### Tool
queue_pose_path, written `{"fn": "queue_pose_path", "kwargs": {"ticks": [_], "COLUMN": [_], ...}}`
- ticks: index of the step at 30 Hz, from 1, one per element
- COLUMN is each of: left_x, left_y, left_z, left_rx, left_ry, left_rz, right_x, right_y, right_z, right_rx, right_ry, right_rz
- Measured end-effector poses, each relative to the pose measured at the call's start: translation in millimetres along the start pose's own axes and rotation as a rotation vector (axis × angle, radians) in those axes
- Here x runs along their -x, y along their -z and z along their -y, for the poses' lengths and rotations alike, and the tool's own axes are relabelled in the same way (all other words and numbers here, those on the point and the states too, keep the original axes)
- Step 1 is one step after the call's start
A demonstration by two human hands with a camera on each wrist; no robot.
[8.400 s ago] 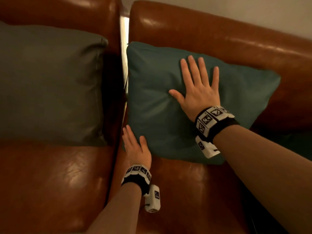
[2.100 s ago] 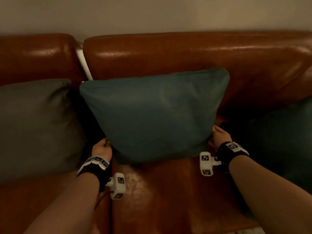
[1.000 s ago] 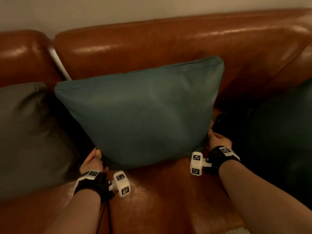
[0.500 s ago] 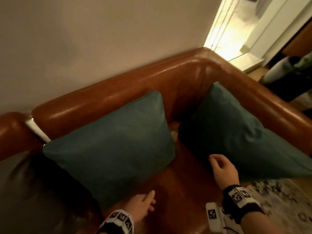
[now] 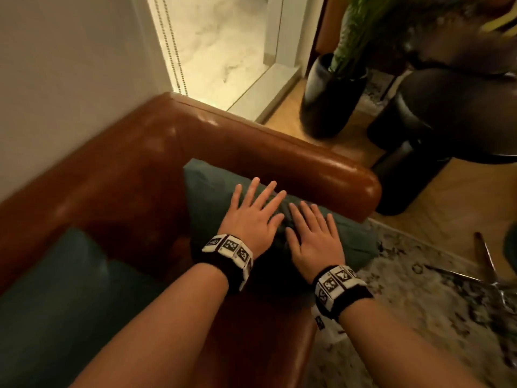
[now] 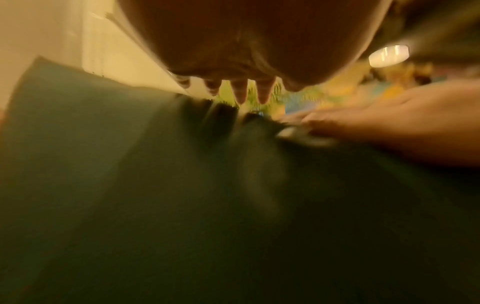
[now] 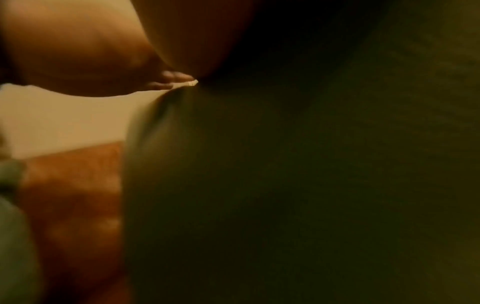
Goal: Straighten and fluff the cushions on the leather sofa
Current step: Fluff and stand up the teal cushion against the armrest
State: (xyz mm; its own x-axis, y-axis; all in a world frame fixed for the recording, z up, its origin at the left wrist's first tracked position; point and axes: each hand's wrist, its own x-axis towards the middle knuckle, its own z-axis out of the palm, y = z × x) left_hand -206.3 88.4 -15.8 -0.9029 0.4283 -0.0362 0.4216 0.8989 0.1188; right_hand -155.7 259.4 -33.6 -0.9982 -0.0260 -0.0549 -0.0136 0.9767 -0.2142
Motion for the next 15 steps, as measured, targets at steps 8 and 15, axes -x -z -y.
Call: {"fn": "queue_pose_path", "kwargs": {"ticks": [8, 15], "left_x": [-31, -17], "left_y": [-20, -10], "left_z": [93, 113], "left_rx": [-0.006, 0.934], "left_ry": [0.316, 0.777], "left_rz": [-0.268, -0.459], "right_x": [2, 21], "right_y": [-18, -7], "right_z": [-129, -91], "right_rx": [-0.219, -0.921], "right_ry": [-0.568, -0.544], "right_rz": [0.083, -0.328]}}
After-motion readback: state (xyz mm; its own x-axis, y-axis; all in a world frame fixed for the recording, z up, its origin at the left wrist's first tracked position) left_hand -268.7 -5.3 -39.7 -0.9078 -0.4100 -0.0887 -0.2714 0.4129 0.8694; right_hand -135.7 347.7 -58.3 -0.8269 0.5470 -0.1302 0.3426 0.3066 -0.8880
